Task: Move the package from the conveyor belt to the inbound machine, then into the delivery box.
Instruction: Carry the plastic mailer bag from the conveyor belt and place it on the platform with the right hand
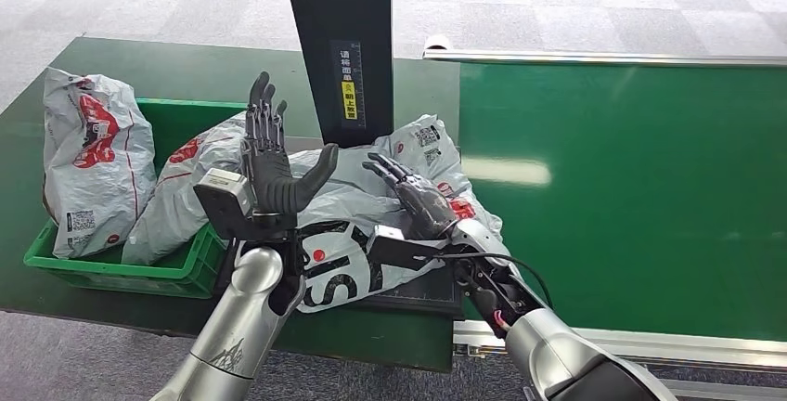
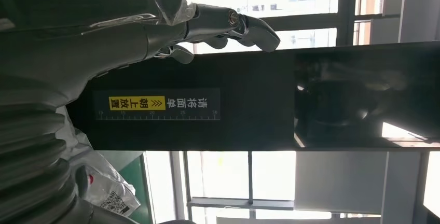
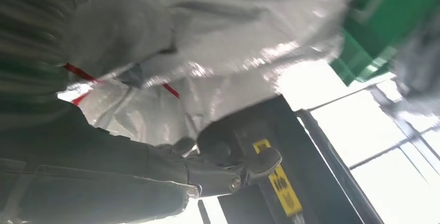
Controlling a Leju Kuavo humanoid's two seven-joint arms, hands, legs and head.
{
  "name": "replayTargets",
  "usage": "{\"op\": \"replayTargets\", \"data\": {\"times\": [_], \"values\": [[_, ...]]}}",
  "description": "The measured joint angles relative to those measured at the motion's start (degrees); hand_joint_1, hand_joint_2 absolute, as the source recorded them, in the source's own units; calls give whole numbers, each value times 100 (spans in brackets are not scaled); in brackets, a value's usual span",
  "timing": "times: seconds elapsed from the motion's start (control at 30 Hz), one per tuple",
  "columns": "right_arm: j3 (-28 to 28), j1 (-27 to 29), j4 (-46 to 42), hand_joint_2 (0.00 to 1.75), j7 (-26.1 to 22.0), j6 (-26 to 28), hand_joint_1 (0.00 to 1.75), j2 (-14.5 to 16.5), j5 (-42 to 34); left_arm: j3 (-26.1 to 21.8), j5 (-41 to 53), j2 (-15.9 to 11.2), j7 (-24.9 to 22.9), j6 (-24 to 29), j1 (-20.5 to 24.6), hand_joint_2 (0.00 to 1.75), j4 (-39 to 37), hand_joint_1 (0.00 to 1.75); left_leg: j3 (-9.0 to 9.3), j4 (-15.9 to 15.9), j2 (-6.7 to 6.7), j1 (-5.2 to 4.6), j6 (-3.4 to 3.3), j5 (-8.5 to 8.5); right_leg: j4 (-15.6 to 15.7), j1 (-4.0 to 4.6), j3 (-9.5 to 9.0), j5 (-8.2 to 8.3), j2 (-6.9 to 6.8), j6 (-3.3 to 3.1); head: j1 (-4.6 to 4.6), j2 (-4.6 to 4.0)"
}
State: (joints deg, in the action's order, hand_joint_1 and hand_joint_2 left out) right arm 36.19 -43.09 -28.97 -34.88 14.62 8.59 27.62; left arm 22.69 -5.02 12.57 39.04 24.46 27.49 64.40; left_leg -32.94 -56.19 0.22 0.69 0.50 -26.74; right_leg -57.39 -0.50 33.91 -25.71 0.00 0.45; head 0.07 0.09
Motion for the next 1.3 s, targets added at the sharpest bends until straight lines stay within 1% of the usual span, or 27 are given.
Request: {"op": "replayTargets", "data": {"times": [0.1,0.37,0.57,0.7,0.87,0.93,1.03,1.17,1.23,1.3], "values": [[-324,150,-444,175,-171,-301,0,-8,-538,-3,33,0,-25,-10,1,175,-7,0,0,0,0,0,0,0,0,0,0,0,0,0,-1,0],[-790,587,-1879,175,8,-719,0,-193,-1438,-9,64,-9,-91,-13,46,175,-23,0,0,0,0,0,0,0,0,0,0,0,0,0,0,0],[-1046,957,-2798,175,45,-662,0,-418,-1968,-9,66,-92,-194,-19,36,175,-32,0,0,0,-1,0,0,-1,0,0,0,0,0,0,0,0],[-1235,1236,-3170,175,77,-549,0,-596,-2284,-9,-1,-202,-418,-367,-23,175,-101,0,0,0,0,0,0,-1,1,0,0,0,0,0,-1,0],[-1528,1521,-3321,175,80,-482,0,-731,-2715,19,-241,-312,-673,-1117,-129,175,-213,0,0,0,-1,0,0,-1,1,0,0,0,0,0,0,0],[-1668,1628,-3354,175,86,-502,0,-764,-2881,51,-259,-346,-718,-1277,-160,175,-268,0,-1,0,-1,0,0,-1,1,0,0,0,0,0,-1,0],[-1846,1785,-3409,175,102,-580,0,-806,-3074,87,-194,-383,-777,-1378,-175,175,-357,0,-1,0,-1,0,1,-1,1,0,0,0,0,0,-1,0],[-2033,1959,-3452,175,122,-606,0,-856,-3177,177,167,-421,-832,-1251,-175,175,-496,0,-1,1,-1,0,1,-1,1,0,0,0,0,0,-1,0],[-2094,2026,-3476,175,122,-607,0,-869,-3181,254,551,-435,-837,-960,-167,175,-561,0,-1,1,0,0,1,-1,1,0,1,0,0,0,-1,0],[-2137,2081,-3511,175,123,-622,0,-873,-3174,377,1209,-445,-926,-516,-142,175,-629,0,-1,0,-1,0,1,-1,1,0,0,0,0,0,-1,0]]}}
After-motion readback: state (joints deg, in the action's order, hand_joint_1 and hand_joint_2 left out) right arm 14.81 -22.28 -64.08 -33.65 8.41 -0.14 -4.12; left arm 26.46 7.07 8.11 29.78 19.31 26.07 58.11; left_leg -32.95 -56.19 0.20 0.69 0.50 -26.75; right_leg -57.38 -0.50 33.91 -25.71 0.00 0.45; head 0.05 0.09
